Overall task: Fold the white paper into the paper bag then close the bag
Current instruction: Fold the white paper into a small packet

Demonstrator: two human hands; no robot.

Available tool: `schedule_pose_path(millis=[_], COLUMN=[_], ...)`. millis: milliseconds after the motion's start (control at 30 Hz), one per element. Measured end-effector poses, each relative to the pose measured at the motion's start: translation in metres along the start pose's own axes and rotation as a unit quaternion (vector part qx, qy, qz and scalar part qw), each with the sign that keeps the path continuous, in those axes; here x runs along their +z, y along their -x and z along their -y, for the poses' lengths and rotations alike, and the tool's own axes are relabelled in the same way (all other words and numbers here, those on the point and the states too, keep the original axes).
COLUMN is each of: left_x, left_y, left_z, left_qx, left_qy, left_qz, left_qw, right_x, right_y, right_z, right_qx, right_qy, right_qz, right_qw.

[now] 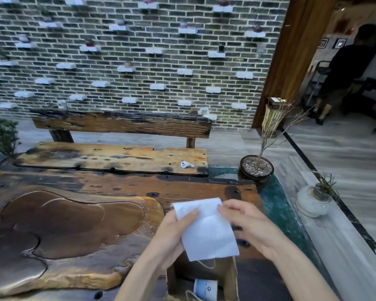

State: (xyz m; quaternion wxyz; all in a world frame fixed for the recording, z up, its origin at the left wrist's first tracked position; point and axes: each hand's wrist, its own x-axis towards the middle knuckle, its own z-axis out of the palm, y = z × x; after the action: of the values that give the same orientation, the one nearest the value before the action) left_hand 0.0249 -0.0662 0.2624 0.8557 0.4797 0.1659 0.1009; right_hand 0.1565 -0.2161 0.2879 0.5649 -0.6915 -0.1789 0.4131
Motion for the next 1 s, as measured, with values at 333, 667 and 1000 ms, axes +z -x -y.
schedule_pose_path(millis=[333, 667, 1000], left_x=[-0.006, -0.018, -0.024], left_y=[-0.006, 0.005, 0.009], left_z=[-0.011, -0.027, -0.033], left_qx=[0.007, 0.031, 0.116], left_qy=[-0.118, -0.180, -0.188], left_qz=[0.004, -0.010, -0.025], left_qw=[0.993, 0.983, 0.975], right_x=[0.015, 0.014, 0.008], right_y=[-0.002, 0.007, 0.018], right_z=[-0.004, -0.002, 0.005], right_qx=[-0.064, -0.110, -0.142], right_qy=[-0.030, 0.046, 0.016], right_qz=[-0.014, -0.053, -0.027], right_qw=[0.997, 0.991, 0.989])
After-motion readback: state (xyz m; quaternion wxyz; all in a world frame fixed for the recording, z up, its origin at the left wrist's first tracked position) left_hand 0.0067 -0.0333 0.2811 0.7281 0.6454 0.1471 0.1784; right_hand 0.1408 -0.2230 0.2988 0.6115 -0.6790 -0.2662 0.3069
